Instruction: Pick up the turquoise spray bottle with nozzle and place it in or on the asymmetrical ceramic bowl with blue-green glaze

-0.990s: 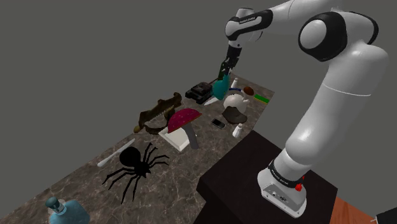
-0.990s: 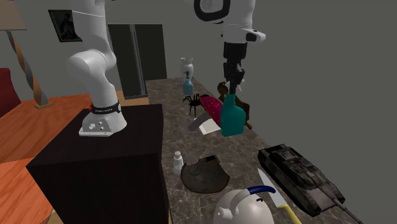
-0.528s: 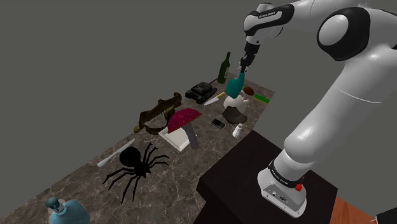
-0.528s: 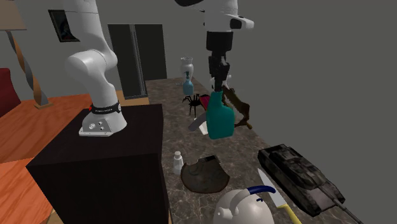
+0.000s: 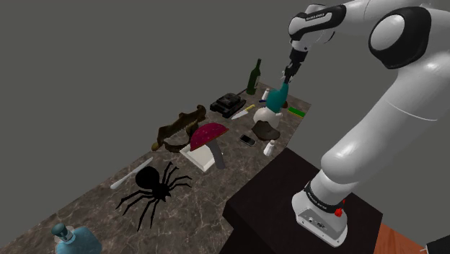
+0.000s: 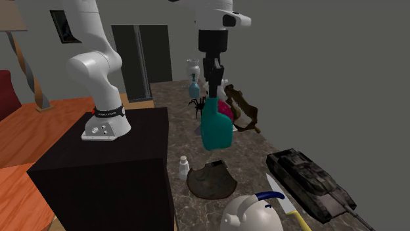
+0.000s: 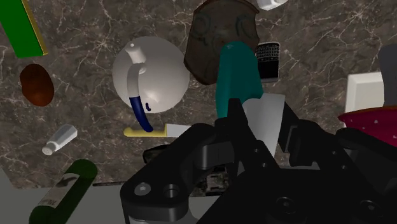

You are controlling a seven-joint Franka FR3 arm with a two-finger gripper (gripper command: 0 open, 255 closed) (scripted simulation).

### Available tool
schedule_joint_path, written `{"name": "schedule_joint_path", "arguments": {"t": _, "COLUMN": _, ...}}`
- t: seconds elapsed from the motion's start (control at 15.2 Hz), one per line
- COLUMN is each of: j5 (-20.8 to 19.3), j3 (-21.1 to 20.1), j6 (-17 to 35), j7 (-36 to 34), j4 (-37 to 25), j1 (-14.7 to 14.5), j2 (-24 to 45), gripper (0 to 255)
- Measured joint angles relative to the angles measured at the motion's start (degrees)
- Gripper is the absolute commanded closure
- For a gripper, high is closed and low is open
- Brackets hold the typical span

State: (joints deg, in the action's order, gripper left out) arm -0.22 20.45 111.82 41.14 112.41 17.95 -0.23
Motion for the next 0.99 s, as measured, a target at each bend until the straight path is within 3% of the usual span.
{"name": "schedule_joint_path", "arguments": {"t": 0.99, "j5": 1.7, "j3": 0.1, "j6": 11.1, "j7": 1.3, "j4": 7.2, "j1": 0.3, "j2": 4.2, "gripper": 255}}
